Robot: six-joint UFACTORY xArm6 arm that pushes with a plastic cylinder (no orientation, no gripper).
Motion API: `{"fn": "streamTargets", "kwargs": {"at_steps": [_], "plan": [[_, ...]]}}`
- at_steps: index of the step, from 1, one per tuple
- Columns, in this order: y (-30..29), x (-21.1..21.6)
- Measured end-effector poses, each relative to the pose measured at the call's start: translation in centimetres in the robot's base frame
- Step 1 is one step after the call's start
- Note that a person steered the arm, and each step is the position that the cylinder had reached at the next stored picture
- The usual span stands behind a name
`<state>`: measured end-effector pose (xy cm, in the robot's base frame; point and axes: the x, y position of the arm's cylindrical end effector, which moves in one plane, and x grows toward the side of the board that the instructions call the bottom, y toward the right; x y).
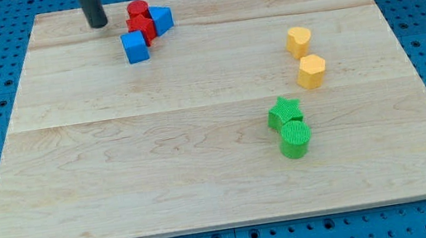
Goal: Slide the red star towards center
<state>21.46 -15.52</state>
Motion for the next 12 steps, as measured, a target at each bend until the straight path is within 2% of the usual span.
{"fn": "streamTargets", "kwargs": {"at_steps": [1, 2, 3, 7, 8, 12], "plan": [[2.2, -2.3], [3.4, -1.8], [5.8, -0.6], [6.3, 7.1], [6.3, 7.1], [14.4, 11.6]]}}
